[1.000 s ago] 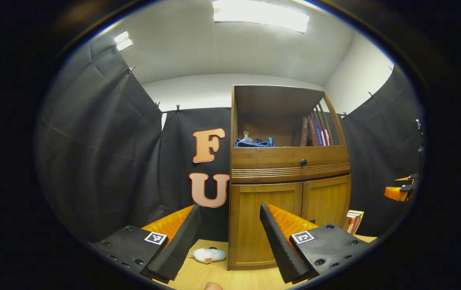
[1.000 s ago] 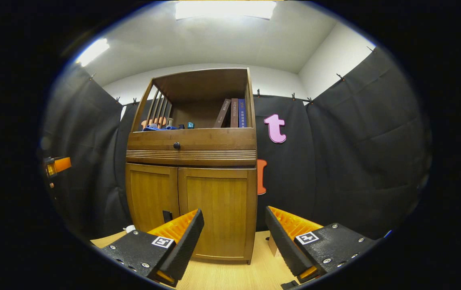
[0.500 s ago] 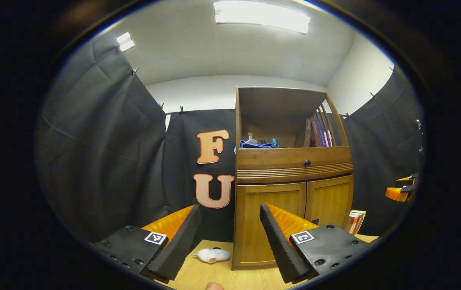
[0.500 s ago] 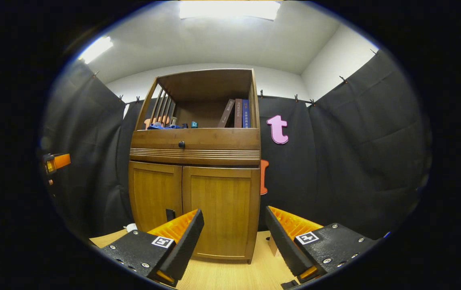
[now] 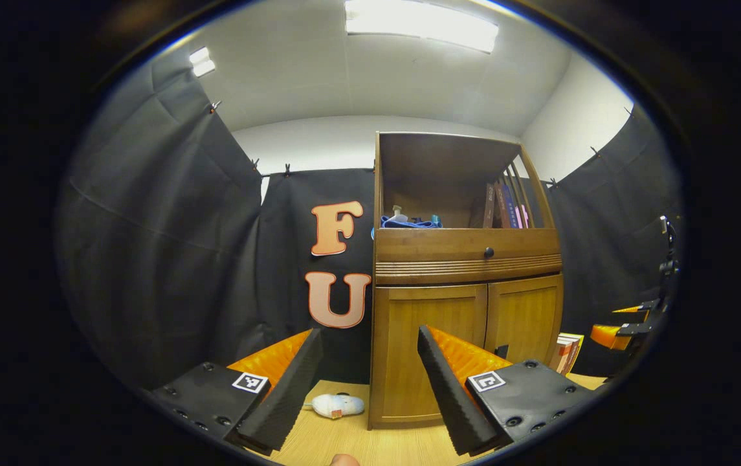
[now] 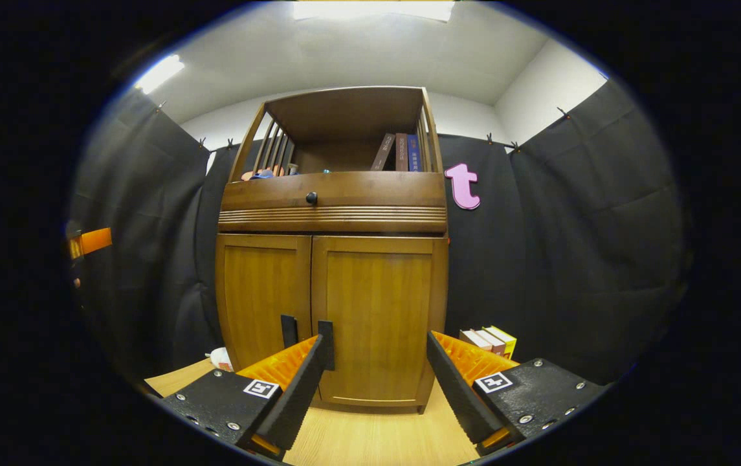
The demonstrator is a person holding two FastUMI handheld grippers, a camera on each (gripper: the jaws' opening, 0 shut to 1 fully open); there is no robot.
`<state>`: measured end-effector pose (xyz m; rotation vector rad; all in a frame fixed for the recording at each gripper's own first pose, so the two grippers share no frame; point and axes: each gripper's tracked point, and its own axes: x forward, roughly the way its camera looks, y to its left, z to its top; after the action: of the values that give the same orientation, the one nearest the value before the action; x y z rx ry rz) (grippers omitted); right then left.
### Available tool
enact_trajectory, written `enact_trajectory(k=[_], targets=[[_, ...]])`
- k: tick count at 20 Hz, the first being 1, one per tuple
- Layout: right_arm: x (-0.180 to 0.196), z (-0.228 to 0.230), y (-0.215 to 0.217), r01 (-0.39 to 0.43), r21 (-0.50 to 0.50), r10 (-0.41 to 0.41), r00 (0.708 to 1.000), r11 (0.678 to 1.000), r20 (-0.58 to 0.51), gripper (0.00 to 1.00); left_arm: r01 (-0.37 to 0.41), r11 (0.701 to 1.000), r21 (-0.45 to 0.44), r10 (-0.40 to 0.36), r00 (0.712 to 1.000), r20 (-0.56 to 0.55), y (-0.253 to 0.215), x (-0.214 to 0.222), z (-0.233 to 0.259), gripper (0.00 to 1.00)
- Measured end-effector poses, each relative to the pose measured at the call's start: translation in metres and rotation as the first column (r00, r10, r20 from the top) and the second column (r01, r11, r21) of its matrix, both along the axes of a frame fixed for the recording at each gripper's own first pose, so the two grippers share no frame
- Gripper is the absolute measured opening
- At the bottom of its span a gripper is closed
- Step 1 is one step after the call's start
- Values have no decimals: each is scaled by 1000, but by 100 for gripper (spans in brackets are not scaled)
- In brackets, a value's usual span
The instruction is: Open the right door of the double-door shoe cabinet with the right hand, and open the left door with the left hand.
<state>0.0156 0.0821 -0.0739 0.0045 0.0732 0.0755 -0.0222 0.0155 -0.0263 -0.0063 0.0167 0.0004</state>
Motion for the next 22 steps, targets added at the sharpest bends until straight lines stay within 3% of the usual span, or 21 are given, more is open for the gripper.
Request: enact_trajectory(k=[12, 22], targets=[[99, -89, 66, -12, -59, 9, 999, 998, -46, 94, -62, 998, 0, 62, 998, -17, 40, -6, -9, 97], [183, -159, 91, -7, -39, 3, 995, 999, -104, 95, -118, 992, 31, 118, 993, 2, 67, -17, -1, 96]])
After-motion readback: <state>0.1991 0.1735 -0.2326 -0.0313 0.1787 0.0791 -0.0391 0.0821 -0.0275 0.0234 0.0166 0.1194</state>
